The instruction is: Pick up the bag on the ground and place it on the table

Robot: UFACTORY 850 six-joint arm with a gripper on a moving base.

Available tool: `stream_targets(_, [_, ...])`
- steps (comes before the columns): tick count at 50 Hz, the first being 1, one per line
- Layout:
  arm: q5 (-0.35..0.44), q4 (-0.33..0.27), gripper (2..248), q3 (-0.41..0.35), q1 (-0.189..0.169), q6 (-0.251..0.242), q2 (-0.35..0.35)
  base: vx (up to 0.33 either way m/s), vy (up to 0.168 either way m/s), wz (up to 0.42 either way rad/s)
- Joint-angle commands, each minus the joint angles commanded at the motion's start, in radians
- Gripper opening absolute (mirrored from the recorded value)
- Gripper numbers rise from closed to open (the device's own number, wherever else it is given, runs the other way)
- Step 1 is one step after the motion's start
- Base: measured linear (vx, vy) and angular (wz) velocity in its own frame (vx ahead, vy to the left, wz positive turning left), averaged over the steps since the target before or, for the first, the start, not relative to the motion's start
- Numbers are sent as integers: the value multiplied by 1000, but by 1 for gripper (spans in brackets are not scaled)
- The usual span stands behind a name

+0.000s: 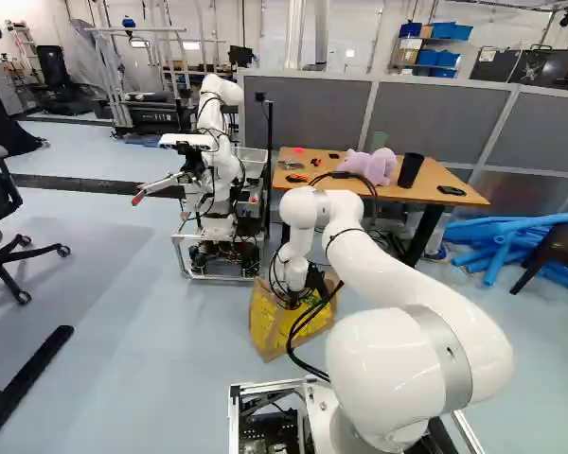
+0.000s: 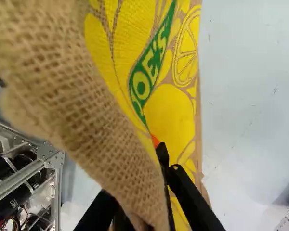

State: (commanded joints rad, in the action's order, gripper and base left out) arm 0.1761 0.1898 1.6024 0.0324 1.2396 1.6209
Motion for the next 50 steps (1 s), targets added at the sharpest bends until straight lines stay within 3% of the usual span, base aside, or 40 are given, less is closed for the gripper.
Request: stream_targets(50, [0, 0, 22, -185, 0, 0, -192, 0, 0, 0])
